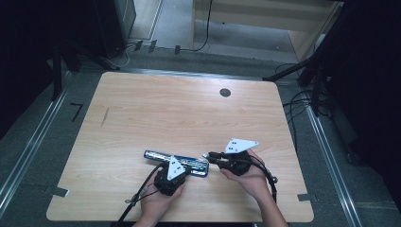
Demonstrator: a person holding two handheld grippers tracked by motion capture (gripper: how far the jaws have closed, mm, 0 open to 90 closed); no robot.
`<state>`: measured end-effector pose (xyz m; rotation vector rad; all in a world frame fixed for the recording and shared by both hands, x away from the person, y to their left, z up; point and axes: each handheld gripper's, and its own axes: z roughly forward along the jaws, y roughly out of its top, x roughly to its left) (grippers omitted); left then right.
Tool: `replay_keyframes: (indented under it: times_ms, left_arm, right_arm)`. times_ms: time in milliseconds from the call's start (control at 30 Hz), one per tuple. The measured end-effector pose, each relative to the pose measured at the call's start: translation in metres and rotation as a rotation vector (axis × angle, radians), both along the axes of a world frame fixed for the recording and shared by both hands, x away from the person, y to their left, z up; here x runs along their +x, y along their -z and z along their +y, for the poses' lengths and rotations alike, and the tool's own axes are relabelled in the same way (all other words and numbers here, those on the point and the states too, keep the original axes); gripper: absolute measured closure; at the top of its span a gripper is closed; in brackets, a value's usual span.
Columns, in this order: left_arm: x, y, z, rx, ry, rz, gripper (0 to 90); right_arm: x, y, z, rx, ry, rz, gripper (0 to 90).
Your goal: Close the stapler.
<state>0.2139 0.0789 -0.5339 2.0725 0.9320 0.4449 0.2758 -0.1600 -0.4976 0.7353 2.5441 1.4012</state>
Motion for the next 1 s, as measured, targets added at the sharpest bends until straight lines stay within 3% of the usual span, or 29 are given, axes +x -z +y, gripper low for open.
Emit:
replay_keyframes:
  times_ms: [400, 1000]
  left_arm:
    - [-0.001, 0.000, 0.003, -0.006, -0.004, 0.007, 90.0]
    - [0.000, 0.000, 0.004, -0.015, -0.005, 0.016, 90.0]
  right_arm:
    - [0.003, 0.006, 0.018, -0.020, -0.081, 0.023, 80.2]
    - [0.007, 0.012, 0.034, -0.056, -0.134, 0.026, 80.1]
